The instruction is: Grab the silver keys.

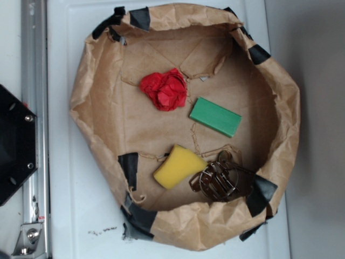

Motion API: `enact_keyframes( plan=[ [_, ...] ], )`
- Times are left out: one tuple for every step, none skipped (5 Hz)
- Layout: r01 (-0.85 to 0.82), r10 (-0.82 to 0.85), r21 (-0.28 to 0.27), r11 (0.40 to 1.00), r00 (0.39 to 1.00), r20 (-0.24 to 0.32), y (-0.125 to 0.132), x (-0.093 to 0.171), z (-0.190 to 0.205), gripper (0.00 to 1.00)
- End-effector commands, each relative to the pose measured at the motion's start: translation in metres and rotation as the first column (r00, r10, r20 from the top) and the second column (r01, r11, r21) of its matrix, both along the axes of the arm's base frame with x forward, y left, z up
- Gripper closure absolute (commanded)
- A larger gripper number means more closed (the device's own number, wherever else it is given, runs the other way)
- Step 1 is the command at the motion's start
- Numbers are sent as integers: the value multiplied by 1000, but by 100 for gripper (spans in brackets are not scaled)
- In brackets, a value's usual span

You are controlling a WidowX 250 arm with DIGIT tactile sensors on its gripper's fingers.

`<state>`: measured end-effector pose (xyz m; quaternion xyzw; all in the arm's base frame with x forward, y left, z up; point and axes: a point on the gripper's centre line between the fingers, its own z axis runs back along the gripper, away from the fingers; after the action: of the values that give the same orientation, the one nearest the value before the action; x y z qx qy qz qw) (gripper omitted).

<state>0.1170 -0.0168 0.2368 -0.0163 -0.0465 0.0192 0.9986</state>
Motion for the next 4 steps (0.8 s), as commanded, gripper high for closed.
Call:
enact_keyframes(
  plan=[
    [0,0,0,1000,1000,0,0,0,0,0],
    [-99,98,2,995,992,75,-11,47,1,0],
    [-209,207,-4,978,968,145,-11,76,1,0],
    [-248,249,-29,968,951,183,-8,104,-13,0]
  ],
)
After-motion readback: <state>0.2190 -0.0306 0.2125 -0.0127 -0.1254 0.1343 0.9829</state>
